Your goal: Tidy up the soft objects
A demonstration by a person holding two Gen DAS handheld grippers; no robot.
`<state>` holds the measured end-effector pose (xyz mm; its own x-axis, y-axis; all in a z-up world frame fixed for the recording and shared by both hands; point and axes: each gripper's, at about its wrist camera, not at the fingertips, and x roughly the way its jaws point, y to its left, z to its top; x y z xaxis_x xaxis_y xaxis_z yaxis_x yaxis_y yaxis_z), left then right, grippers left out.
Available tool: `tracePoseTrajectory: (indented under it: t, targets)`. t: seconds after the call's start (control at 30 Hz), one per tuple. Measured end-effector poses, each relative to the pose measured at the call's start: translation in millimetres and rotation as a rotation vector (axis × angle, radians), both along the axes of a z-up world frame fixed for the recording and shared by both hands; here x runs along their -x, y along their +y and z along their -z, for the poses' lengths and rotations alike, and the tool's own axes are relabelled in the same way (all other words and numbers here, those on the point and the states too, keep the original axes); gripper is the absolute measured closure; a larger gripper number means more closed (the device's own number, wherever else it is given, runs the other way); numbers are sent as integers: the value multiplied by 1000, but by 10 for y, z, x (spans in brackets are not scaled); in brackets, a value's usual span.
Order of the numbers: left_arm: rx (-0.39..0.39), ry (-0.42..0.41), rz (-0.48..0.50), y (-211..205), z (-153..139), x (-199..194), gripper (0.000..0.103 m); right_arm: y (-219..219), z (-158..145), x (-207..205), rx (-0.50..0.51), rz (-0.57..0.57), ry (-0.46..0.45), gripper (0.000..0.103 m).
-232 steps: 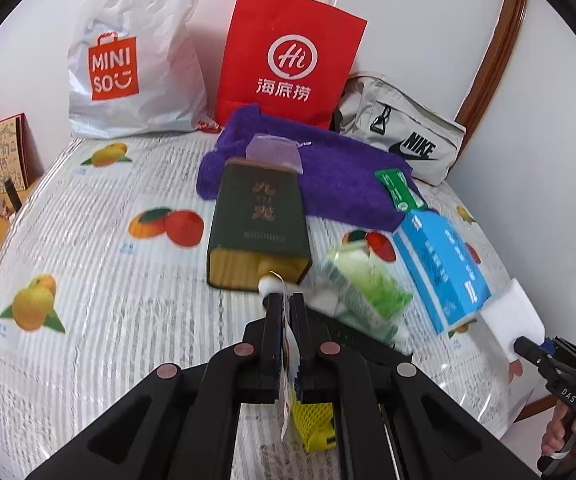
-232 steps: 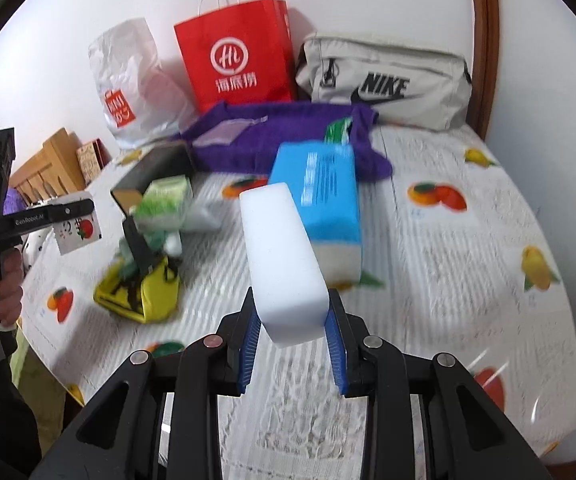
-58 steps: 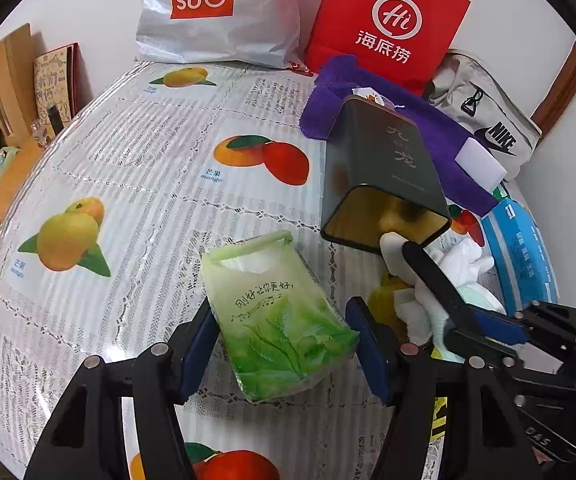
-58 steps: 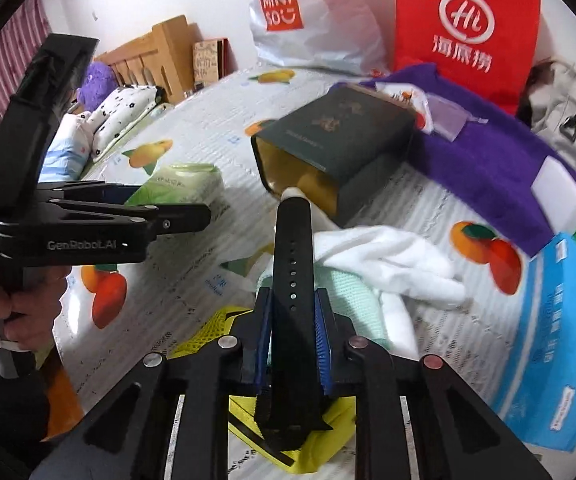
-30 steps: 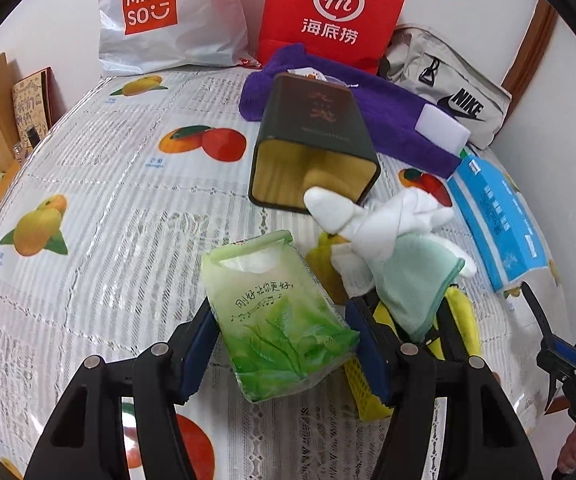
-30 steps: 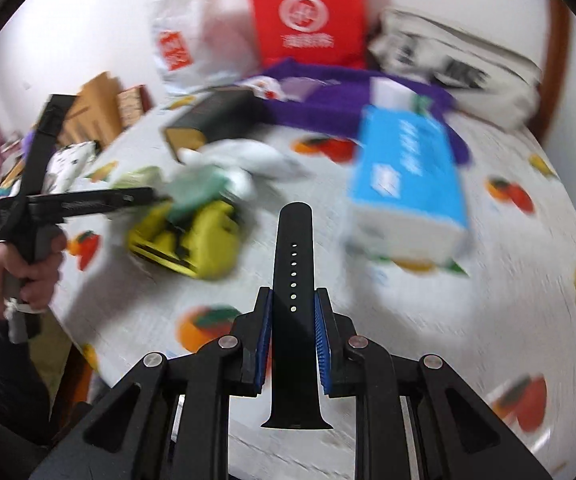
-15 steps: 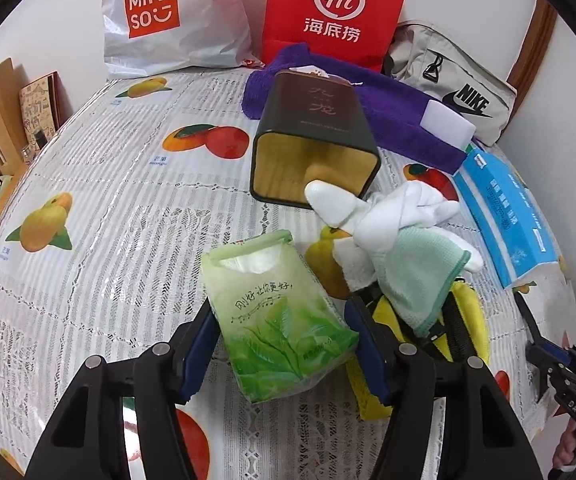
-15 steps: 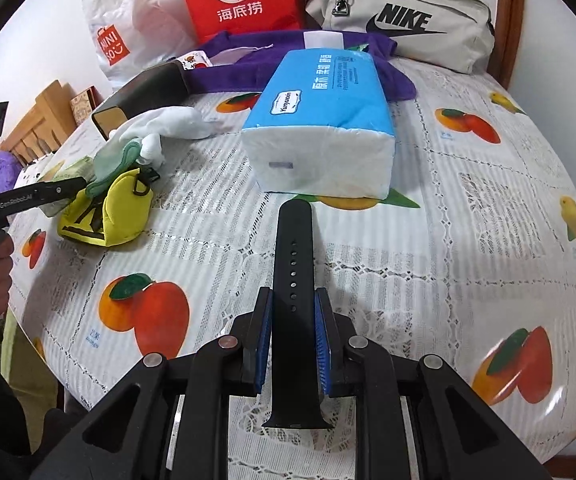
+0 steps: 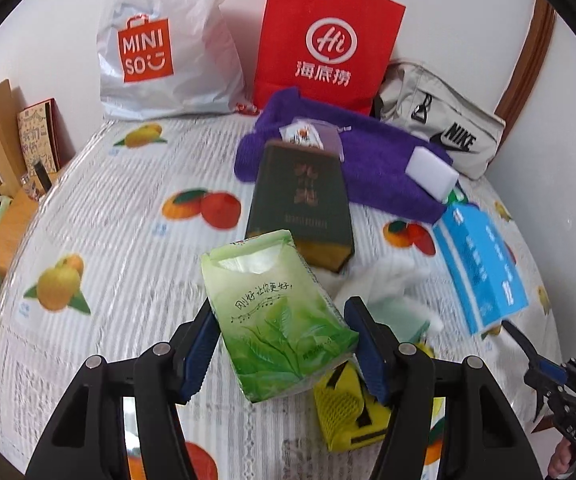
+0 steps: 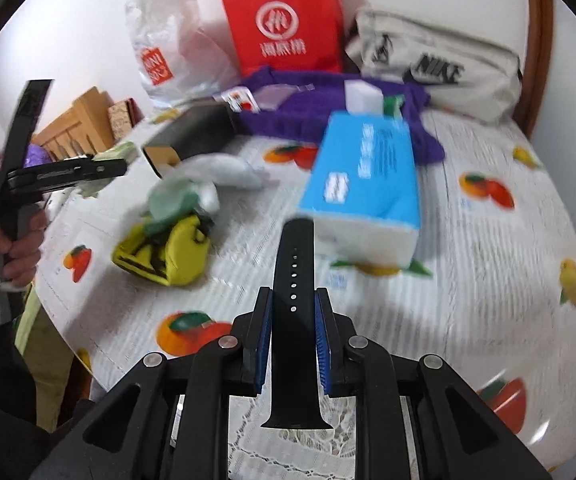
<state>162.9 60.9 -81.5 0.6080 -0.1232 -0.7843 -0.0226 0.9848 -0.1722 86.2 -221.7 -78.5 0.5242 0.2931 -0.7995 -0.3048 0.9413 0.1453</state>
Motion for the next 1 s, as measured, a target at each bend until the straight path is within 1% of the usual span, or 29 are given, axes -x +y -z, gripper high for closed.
tracePoseTrajectory:
  t: [0.13, 0.23, 0.3, 0.43, 0.53, 0.6, 0.73, 0.87, 0.9, 1.0]
  targets:
    - [6, -19, 9, -9, -137, -147, 43, -3, -178, -128, -33, -12, -25, 83]
    - [-5, -24, 15, -33, -225, -297, 43, -1, -302, -302, -35, -9, -51, 83]
    - [-12, -29, 21, -51, -278, -409, 43, 2, -380, -474, -25, 1, -77, 83]
    - [-19, -34, 31, -95, -363, -671, 43, -8, -499, -842, -50, 3, -109, 84]
    - [-16, -35, 49, -135, -392, -855, 43, 29, -520, -1108, -32, -9, -118, 84]
    - [-17, -32, 56, -162, -400, -1003, 43, 41, -545, -1284, -48, -12, -118, 84]
    - [-22, -20, 66, -205, -384, -1270, 42, 62, -594, -1642, -35, -6, -135, 84]
    - [-18, -7, 78, -236, -356, -1544, 42, 4, -550, -1992, 5, 33, -127, 84]
    - [-20, -4, 81, -243, -350, -1596, 42, -27, -522, -2106, 28, 54, -127, 84]
    - [-28, 3, 90, -273, -321, -1788, 42, -134, -436, -2363, 52, 99, -107, 84]
